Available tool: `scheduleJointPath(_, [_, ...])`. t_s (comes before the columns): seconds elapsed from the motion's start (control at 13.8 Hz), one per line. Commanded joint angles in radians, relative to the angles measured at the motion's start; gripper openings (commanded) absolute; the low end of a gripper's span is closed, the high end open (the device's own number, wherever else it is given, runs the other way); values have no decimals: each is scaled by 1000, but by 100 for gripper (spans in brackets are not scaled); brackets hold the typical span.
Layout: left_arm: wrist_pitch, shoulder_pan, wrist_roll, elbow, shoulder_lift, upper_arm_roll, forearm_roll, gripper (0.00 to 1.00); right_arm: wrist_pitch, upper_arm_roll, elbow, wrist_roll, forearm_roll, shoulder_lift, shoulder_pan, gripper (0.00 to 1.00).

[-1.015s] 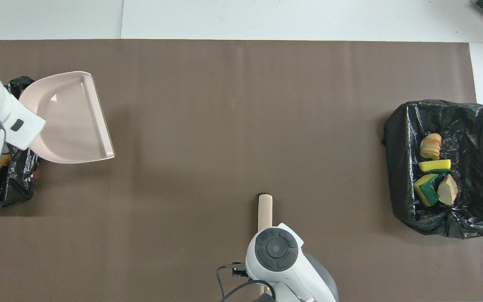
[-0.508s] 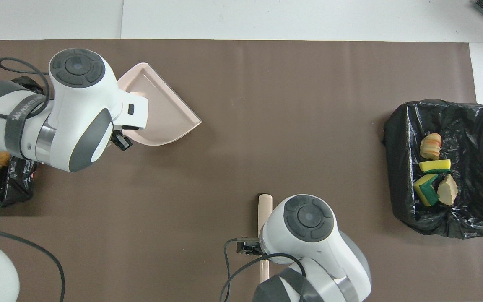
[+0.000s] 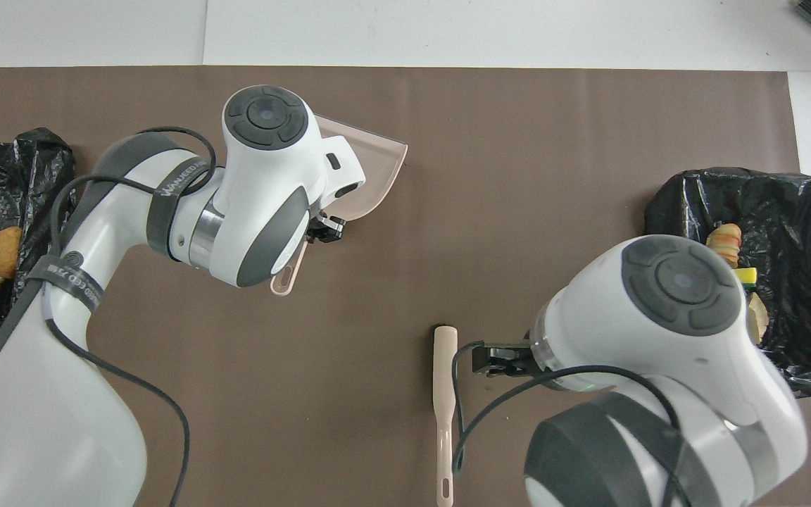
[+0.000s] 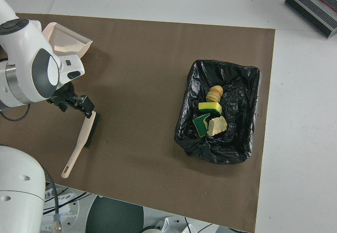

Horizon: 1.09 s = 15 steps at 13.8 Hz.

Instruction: Sweep and dump trash in bin

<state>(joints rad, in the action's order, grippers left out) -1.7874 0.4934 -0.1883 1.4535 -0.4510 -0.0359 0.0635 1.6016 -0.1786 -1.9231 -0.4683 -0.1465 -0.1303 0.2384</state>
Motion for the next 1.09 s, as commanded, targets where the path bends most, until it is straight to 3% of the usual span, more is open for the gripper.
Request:
scheduleJointPath(0.0, [74, 83, -165, -203, -158, 22, -24, 0, -71, -9, 71, 147, 47, -3, -109, 100])
scheduleJointPath(0.15, [71, 120, -290, -324, -265, 21, -27, 0, -91, -10, 91, 235, 65, -3, -154, 100])
scheduleJointPath(0.44, [2, 157, -431, -344, -288, 7, -74, 0, -104, 4, 111, 258, 79, -3, -185, 100])
scheduleJointPath(0.73, [-90, 157, -431, -297, -287, -12, -155, 0, -117, 180, 154, 396, 119, -3, -137, 100])
scheduleJointPath(1.02, [-118, 151, -421, -274, -282, -12, -172, 0, -106, 264, 229, 454, 149, 15, -131, 100])
